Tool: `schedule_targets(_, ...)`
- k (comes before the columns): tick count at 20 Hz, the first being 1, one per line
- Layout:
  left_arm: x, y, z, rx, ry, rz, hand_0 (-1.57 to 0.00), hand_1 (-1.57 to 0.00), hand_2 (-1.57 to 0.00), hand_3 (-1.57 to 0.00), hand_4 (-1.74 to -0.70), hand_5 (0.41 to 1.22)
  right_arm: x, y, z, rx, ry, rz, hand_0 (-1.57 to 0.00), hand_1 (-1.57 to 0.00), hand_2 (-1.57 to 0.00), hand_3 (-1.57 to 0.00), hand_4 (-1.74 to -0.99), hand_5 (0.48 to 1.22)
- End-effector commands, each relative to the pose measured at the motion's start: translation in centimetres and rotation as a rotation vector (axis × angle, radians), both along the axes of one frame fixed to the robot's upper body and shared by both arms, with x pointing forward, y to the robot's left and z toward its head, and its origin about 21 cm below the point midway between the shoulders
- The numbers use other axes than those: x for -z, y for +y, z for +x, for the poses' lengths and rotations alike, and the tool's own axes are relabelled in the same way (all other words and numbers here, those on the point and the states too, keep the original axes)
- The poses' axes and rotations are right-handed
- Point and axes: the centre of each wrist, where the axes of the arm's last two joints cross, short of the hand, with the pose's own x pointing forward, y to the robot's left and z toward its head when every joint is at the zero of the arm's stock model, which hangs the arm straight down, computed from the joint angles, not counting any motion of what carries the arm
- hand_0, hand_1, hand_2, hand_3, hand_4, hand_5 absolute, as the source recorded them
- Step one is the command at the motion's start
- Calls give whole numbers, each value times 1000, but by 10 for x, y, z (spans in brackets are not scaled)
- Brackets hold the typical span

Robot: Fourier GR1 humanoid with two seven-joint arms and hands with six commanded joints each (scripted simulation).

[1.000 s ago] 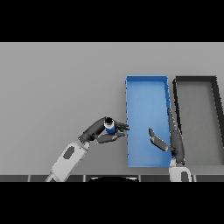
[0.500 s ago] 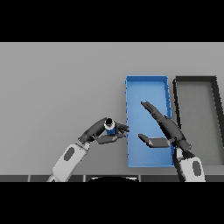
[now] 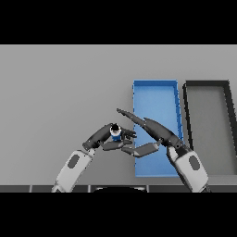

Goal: Pick up the blue pipe and place it into the blue bin.

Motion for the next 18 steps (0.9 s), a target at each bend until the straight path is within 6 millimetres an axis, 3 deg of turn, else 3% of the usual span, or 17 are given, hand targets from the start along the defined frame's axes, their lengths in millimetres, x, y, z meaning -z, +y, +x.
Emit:
schedule_targets(1, 1, -3, -2, 6, 5, -5, -1571, -1571, -1571, -1571, -1464, 1221, -4, 6, 2, -33, -20, -5, 1, 0, -46, 1, -1268, 555)
schedule_targets(8, -1, 1, 2, 0, 27, -2, -1571, -1571, -1571, -1571, -1469, 1221, -13, 40, 20, -125, -29, -84, -23, -32, -83, 1, -1186, 521)
schedule_targets(11, 0, 3, 3, -9, 31, 21, -1571, -1571, -1571, -1571, -1465, 1221, -16, 53, 32, -145, -25, -121, -69, -108, -166, -44, -1204, 497)
schedule_targets(13, -1, 4, 3, 2, 33, 15, -1571, -1571, -1571, -1571, -1517, 1221, -19, 58, 36, -170, -31, -131, -323, -362, -377, -242, -1278, 485)
schedule_targets(15, -3, 2, 0, 0, 46, 49, -1571, -1571, -1571, -1571, -1595, 1221, -14, 64, 34, -198, -32, -111, -702, -703, -745, -604, -1406, 500)
schedule_targets(18, -4, 1, 3, -13, 50, 44, -1571, -1571, -1571, -1511, -1662, 1221, -15, 72, 33, -202, -14, -93, -1126, -1127, -1148, -953, -1551, 596)
